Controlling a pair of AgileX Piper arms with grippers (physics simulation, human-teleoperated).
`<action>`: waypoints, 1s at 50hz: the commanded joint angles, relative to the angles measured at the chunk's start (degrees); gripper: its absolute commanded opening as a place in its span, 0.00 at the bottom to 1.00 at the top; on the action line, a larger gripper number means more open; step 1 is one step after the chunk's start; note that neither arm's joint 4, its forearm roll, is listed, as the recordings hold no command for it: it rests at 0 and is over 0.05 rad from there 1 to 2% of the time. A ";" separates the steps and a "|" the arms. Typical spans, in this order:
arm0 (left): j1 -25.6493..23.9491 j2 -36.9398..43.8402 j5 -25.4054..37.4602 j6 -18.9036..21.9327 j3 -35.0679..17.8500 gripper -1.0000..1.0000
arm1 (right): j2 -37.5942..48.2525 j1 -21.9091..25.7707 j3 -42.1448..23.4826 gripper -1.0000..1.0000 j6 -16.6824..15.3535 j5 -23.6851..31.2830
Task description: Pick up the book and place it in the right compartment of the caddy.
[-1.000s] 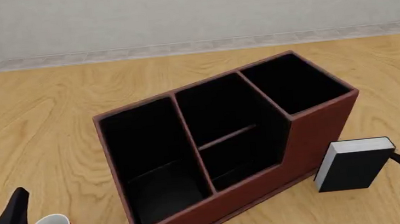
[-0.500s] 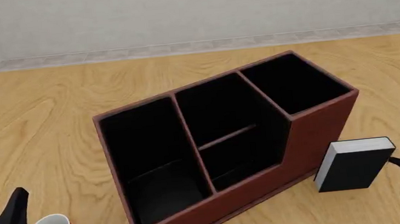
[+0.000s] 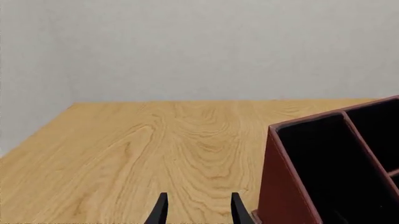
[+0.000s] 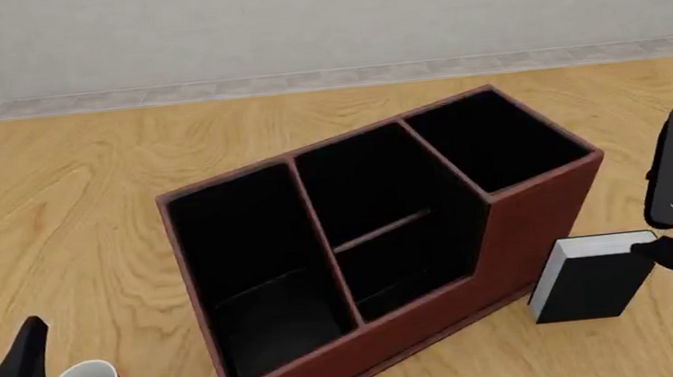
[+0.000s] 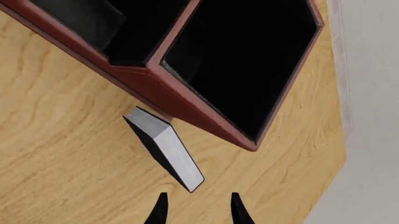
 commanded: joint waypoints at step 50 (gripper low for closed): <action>0.99 -0.07 0.05 1.09 0.86 1.00 | 10.57 5.18 7.37 1.00 6.46 -11.13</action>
